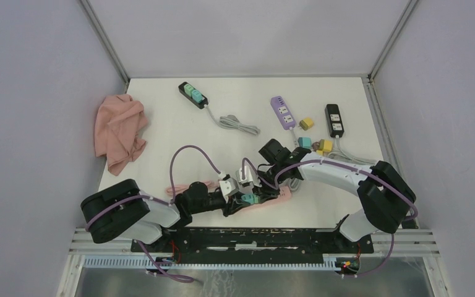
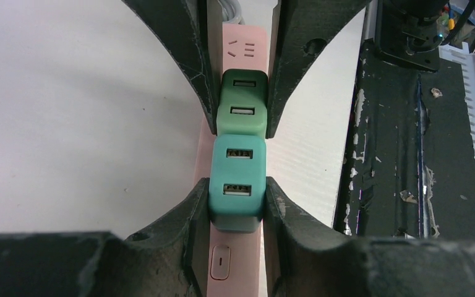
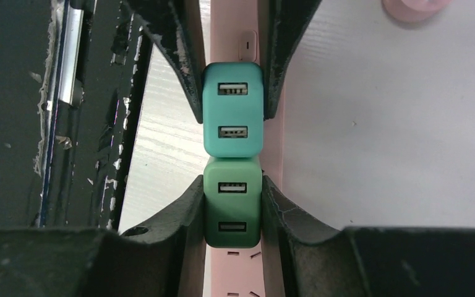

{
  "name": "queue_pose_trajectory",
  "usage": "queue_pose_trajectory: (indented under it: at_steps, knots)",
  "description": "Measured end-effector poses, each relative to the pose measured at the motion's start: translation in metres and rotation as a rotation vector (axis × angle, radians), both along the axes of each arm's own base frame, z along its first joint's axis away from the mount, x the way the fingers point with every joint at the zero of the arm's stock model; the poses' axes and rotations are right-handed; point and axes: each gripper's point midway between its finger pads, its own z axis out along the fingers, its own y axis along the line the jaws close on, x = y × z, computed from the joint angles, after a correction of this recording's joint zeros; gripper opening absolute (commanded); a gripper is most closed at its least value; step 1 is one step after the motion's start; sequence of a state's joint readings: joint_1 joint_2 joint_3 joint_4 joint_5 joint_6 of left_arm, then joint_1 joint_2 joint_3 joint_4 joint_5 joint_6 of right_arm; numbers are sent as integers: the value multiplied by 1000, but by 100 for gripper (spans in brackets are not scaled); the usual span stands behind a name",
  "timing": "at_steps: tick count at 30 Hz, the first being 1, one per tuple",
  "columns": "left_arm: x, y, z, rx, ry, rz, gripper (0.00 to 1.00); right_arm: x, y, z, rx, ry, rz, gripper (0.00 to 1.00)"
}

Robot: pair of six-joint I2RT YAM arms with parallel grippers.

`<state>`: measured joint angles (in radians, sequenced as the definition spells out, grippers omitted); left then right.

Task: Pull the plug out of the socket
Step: Remove the plug from the socket.

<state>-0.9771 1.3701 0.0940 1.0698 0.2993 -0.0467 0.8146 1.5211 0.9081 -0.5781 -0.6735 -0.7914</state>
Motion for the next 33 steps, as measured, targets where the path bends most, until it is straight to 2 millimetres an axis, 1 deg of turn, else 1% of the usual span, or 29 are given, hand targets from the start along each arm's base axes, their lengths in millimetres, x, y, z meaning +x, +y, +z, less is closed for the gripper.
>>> queue_pose_trajectory:
  at_steps: [2,6,8,9,11,13,17,20,22,25,27,30,33]
  knots:
    - [0,0,-2,5,4,-1,3,1,0,-1,-25,7,-42,0]
    - [3,-2,1,-4,-5,5,3,13,-6,1,-23,38,-118,0]
    - [6,-4,5,-17,-16,11,3,19,-8,5,9,31,-118,0]
    - [7,-5,7,-23,-21,14,3,20,-8,9,30,25,-103,0]
    - [8,-7,12,-38,-31,14,3,17,-11,14,61,2,-67,0]
    - [8,-9,14,-45,-34,6,3,9,-12,17,71,-12,-19,0]
    - [2,-9,9,-30,-18,-19,3,1,-9,12,36,-16,0,0]
    - [1,-9,4,-17,-8,-24,3,2,-8,8,7,11,-54,0]
    - [2,-9,4,-17,-9,-21,3,7,-10,8,3,30,-101,0]
    - [5,-11,8,-31,-20,-14,3,15,-15,11,23,55,-138,0]
    - [7,-13,11,-39,-27,-8,3,19,-17,14,48,53,-130,0]
    - [8,-14,14,-48,-33,-8,3,15,-18,18,75,40,-80,0]
    - [5,-14,13,-46,-28,-21,3,5,-15,16,65,19,-19,0]
